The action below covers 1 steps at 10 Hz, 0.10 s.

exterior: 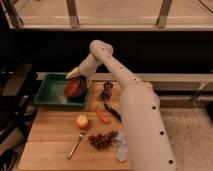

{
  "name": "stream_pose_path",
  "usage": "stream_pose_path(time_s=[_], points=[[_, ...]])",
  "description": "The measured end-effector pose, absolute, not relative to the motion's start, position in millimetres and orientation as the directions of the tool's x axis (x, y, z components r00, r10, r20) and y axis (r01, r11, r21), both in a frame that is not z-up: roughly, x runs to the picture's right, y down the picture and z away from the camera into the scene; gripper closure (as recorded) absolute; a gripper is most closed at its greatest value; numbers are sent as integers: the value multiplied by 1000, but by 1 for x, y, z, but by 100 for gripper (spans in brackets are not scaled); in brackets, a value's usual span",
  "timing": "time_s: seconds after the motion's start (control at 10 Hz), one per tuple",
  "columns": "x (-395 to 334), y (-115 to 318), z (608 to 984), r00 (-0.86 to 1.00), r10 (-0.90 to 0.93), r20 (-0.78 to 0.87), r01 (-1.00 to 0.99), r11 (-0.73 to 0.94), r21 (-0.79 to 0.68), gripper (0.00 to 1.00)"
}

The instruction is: Stack bowls into tray

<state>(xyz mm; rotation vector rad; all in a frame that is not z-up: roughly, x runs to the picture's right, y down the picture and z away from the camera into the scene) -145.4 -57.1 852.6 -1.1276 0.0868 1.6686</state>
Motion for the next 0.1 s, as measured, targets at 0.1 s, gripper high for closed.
stream_pose_path(time_s=[0.1], points=[[-139,-61,841,11,727,-687,-774,-429,-466,20]])
